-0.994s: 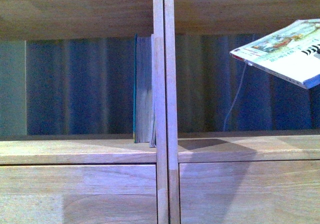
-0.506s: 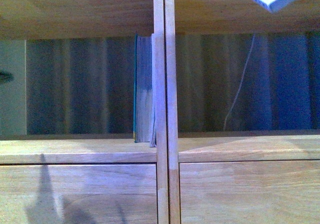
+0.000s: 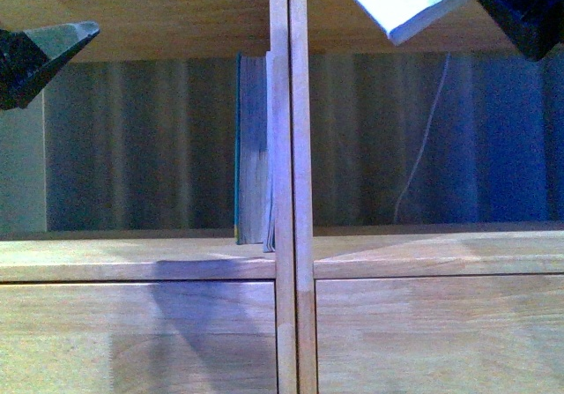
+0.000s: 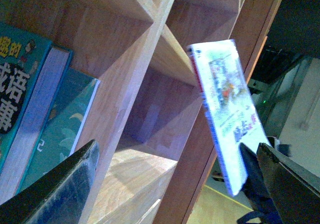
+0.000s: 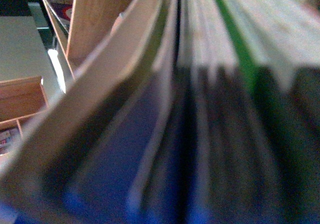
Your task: Organize books on shelf
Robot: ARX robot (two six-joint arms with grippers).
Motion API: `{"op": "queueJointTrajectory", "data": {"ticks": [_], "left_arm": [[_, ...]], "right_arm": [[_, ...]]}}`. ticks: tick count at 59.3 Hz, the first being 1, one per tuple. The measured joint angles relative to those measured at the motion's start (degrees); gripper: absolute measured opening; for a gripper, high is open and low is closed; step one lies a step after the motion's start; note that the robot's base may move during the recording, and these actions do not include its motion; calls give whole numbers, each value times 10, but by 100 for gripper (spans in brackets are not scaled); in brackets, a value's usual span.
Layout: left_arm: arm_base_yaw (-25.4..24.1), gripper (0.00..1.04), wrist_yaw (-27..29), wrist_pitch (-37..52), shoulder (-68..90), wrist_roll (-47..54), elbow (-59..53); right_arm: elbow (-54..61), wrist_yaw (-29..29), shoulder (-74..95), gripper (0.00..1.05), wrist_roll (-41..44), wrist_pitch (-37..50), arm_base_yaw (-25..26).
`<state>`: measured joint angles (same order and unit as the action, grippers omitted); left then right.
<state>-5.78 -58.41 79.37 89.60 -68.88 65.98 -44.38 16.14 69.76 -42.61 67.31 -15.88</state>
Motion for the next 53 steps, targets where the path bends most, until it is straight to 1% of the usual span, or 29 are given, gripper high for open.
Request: {"op": "queueJointTrajectory", "data": {"ticks": [11,26,34,36,39,40,43,47,53], "left_arm": [[0,97,0,5,0,-3,0],[0,97,-1,5,0,-3,0],[3,97,1,5,0,-8,0],[28,97,19,-6,4,-30,10],[81,97,52,-73,7,-35,45],[98,97,57,-97,8,-32,54],[125,97,61,-139,8,-23,68],[148,97,62,-185,8,-3,80],[157,97,68,-196,12,9,84]], "right_arm": [[-45,-4,51,7,5,-5,-22],[-76,-3,87,7,25,-16,-78],[-79,-2,92,7,35,-18,-100],[-79,-2,92,7,37,-18,-102],[-80,-4,92,7,37,-18,-102],[-80,-4,92,7,37,-17,-102],[-79,2,92,7,37,-17,-103],[-75,5,90,7,37,-17,-102],[-69,3,83,7,34,-10,-95]]}}
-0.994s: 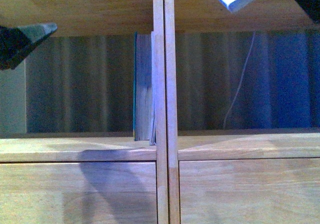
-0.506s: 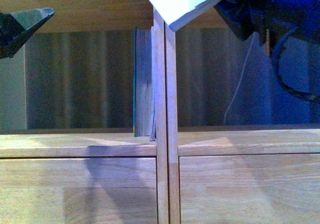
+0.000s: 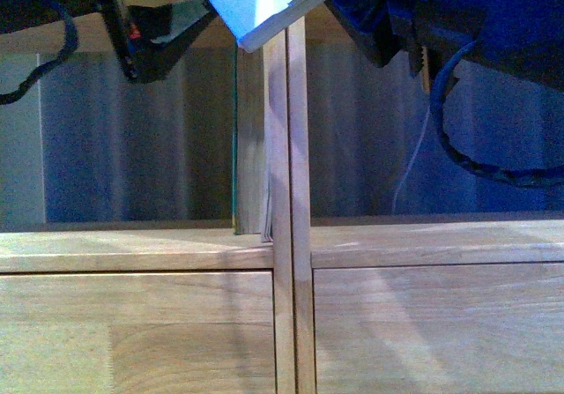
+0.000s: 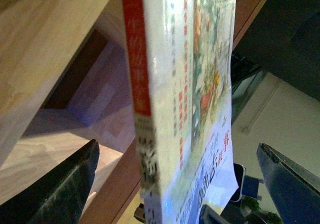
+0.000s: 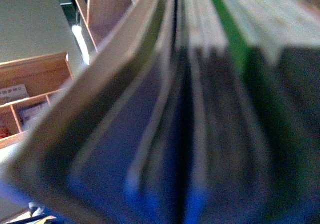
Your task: Organize books on shelf
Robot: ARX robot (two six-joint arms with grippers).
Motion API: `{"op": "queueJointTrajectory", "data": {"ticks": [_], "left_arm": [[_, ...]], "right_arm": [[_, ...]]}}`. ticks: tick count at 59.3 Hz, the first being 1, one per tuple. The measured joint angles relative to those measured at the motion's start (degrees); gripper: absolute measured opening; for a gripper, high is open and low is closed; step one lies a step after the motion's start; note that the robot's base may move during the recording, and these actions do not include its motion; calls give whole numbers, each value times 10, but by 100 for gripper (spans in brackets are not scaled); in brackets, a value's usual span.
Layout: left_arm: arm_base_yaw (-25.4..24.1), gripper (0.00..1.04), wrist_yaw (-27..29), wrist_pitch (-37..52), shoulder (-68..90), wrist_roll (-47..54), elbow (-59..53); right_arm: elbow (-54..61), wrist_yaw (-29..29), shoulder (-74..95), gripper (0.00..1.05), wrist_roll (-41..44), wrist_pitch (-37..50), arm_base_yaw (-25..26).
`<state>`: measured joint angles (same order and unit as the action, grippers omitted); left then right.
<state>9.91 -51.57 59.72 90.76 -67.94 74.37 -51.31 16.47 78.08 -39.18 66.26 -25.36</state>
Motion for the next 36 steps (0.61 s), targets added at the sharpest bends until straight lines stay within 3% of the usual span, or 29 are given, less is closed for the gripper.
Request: {"op": "queueJointTrajectory", "data": {"ticks": [13,36], "left_arm": [[-4,97,15,-3,5,17,0],[26,97,2,50,5,7,-19]], "right_arm": [[17,10,-13,7,-11,7,7],[31,46,-16,7,-25,-3,-30]]}}
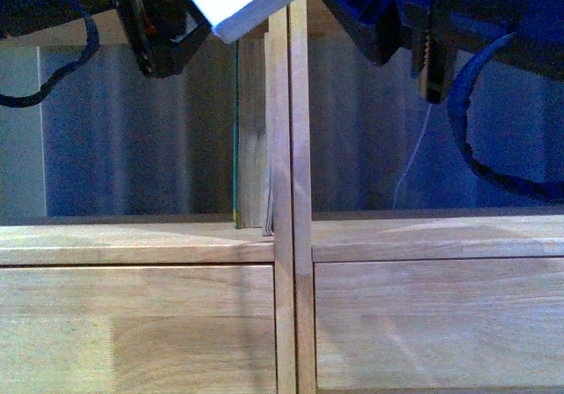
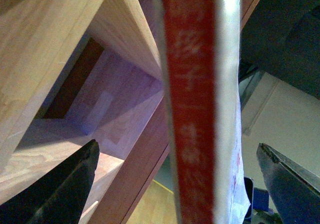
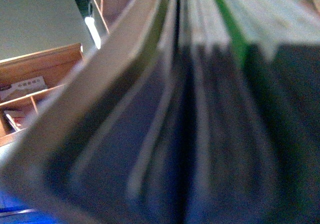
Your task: Organize books on shelf
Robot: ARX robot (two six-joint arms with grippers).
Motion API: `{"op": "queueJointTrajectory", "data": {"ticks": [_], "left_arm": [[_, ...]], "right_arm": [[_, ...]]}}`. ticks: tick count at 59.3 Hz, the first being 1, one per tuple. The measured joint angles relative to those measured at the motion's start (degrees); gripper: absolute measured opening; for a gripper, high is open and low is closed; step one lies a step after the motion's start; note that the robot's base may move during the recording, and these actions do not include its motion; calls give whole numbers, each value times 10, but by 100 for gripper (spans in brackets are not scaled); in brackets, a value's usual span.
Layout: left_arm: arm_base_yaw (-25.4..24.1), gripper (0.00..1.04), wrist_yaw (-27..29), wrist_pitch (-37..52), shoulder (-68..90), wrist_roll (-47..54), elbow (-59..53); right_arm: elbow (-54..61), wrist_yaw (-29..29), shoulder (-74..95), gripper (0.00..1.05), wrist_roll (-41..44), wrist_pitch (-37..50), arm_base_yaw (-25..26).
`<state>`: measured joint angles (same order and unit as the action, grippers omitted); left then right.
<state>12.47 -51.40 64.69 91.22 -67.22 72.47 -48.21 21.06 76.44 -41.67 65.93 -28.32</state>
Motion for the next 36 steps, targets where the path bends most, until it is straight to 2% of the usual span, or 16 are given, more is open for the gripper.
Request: {"op": "queueJointTrajectory", "data": {"ticks": [11,36], "left_arm": [[2,97,-10,23,-3,-10,-19],[9,50,-11,40,-15,-17,-28]], "right_arm": [[-2,-4,-1,7,3,-17,-16],[-37,-11,7,7,-8,-46,-39]]}}
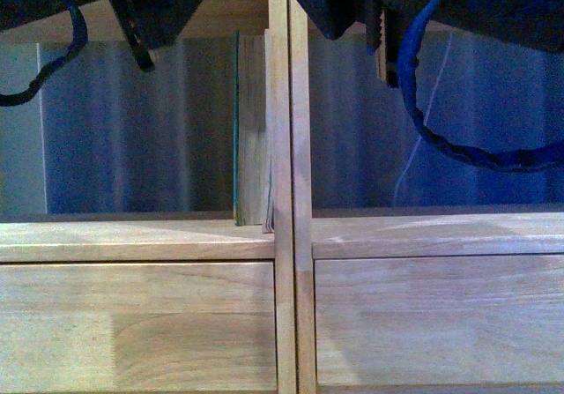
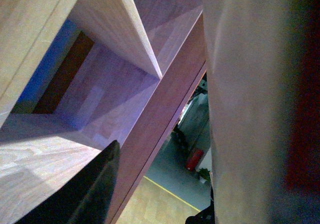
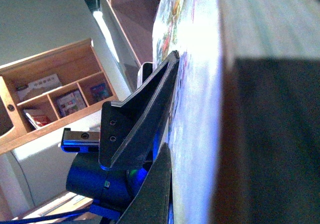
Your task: Organize books on shelf
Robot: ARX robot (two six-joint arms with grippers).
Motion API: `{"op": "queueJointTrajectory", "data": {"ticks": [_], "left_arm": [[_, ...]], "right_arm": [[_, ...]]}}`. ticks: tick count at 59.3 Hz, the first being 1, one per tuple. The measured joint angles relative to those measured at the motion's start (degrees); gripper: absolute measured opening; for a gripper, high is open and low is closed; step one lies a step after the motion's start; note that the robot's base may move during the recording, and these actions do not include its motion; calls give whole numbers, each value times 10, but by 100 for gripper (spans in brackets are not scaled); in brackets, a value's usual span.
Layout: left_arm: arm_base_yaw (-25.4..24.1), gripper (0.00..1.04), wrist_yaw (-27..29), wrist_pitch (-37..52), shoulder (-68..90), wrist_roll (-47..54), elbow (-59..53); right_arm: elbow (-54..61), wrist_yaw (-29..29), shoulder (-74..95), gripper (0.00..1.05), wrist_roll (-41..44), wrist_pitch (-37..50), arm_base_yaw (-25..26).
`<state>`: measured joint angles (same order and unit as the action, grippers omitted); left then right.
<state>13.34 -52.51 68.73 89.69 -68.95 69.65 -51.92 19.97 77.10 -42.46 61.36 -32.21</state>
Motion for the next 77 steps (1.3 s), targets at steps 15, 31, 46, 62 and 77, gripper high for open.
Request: {"op": "queueJointTrajectory", "data": {"ticks": [15,31,46,62,77], "left_arm": [[-6,22,-4,13,-2,-16,2],[-32,17,0,-57,-18,23,0],[-86,17,72,-191,-83,255,-63],[-106,17,206,-211,-50,570,-48],[-105,17,323,-289,91,758,106]], "right_arm": [[-9,2,2,19,-17,-22,-10],[32,34,-18,57,-14,-29,-6],[116,83,-118,92,-14,-48,106],[164,11,-233,98,200,-294,266],[212,-73,-300,98,450,-395,271]]}}
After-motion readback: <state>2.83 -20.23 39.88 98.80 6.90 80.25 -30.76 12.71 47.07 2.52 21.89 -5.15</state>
